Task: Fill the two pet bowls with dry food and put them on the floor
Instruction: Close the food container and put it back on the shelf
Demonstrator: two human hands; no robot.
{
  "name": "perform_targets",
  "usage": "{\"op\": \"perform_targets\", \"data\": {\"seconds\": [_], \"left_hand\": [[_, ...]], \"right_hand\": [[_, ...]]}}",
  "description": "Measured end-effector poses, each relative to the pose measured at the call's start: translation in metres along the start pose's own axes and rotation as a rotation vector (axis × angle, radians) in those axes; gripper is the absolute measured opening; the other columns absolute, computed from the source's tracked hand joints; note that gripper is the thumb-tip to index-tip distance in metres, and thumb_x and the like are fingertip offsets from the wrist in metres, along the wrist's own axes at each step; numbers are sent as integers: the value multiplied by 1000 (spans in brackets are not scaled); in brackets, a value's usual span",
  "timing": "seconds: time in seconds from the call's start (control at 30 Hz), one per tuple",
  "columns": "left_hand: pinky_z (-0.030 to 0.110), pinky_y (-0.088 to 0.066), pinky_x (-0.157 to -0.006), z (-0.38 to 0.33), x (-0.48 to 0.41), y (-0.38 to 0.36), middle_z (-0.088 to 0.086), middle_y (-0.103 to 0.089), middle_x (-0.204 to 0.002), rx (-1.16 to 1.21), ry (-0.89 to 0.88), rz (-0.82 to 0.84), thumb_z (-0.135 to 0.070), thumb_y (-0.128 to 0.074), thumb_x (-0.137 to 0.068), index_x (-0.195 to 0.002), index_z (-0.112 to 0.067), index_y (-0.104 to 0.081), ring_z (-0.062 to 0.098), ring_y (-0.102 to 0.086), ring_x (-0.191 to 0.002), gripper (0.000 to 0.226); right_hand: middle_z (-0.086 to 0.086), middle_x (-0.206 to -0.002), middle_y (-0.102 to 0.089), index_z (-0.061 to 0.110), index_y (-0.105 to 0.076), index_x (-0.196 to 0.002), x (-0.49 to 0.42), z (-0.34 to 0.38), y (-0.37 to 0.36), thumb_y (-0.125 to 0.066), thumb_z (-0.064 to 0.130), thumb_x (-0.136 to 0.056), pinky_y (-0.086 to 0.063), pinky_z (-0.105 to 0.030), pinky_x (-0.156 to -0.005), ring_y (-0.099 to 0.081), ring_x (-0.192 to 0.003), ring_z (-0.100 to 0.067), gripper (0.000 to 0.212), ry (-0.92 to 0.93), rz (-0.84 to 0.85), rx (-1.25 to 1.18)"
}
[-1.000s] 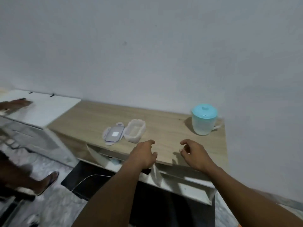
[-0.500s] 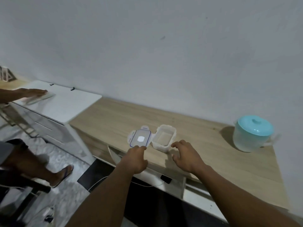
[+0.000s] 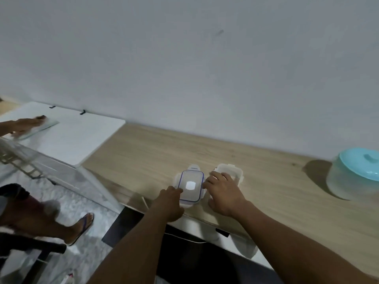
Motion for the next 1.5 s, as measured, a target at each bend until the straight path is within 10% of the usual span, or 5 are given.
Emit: {"op": "perform_targets", "data": {"seconds": [0.5, 0.87, 1.07, 1.23, 1.5], "left_hand": [[38, -39, -109, 54, -93, -10, -4, -30, -158, -175, -415, -76, -9, -53, -86, -145, -25, -42, 24, -36, -139, 62], [41, -51, -91, 64, -123, 25, -12, -54, -129, 40, -522, -219, -29, -53, -85, -125, -33, -51, 19, -55, -114, 41], [33, -53, -72, 59, -133, 98, -1, -73, -88, 499, -362, -383, -30, -69, -83, -92, -24, -69, 21, -68, -84, 11], [29, -51, -69, 16, -145, 127, 1, -72, -73, 961, -309, -203, -22, -81, -78, -75, -22, -67, 15, -65, -65, 14], [53, -60, -79, -67, -140, 49, 8, -73, -79, 967, -243, 140, -33, -82, -61, -71, -19, -68, 29, -74, -83, 23]], "right_hand": [[-12, -159, -34, 14, -51, -142, -59, 6, -65, -53, 29, -98, 5, -63, -120, -12, -153, -33, 46, -309, 221, 256], [-1, -113, -71, 25, -68, -101, -74, -2, -20, -70, 15, -82, -42, -43, -105, -65, -110, -24, 22, -270, -126, 8], [0, -90, -70, 22, -56, -94, -73, -49, 25, -59, 18, -97, -51, -38, -70, -65, -81, -20, 6, -633, -436, -605], [-6, -79, -72, 14, -58, -90, -38, -95, 52, -58, 23, -99, -57, -38, -64, -69, -65, -16, 12, -817, -621, -834], [-15, -73, -69, 7, -66, -87, 59, -135, 6, -64, 17, -95, -52, -29, -41, -63, -53, -23, 13, -1199, -490, -940]]}}
Point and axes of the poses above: each hand's wrist, its own x-axis away from the middle knuckle, its own y-axis out of the back of the hand, z = x × y, the point moved 10 cm from there along -x, towards the middle knuckle
